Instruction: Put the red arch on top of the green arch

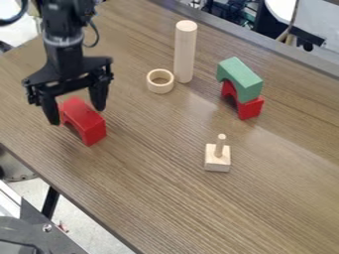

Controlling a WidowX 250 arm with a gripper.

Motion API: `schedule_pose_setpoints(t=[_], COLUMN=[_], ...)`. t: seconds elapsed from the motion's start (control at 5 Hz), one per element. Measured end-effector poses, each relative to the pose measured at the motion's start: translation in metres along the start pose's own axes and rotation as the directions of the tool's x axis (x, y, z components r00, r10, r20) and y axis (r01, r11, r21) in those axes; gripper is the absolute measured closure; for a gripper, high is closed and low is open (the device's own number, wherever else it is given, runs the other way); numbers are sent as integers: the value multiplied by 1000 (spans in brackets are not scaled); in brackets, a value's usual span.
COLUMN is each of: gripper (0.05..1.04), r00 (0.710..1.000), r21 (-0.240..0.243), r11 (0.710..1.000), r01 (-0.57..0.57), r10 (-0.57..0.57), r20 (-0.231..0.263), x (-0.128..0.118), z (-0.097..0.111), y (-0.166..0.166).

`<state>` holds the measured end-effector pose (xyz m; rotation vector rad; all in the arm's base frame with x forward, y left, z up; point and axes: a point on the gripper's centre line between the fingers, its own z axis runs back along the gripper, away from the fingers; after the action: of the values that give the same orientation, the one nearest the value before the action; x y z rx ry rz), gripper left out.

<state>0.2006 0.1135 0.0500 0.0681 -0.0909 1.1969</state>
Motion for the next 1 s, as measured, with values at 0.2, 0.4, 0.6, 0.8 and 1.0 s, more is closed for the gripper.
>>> schedule_pose_setpoints(t=[0.2,0.4,0.6,0.8,1.0], gripper=[116,396,480,480,480], r00=[999,997,992,988,981], r21=[1,13,10,-42,-117], r11=[999,997,992,988,977], r01=[-35,-77,-128,-152,-179], r10=[35,77,128,152,186], r20=[3,-4,-19,-5,50], x=[-3,-3,-2,2,8], z=[-11,-25,-26,-4,37], y=[3,6,9,2,-9])
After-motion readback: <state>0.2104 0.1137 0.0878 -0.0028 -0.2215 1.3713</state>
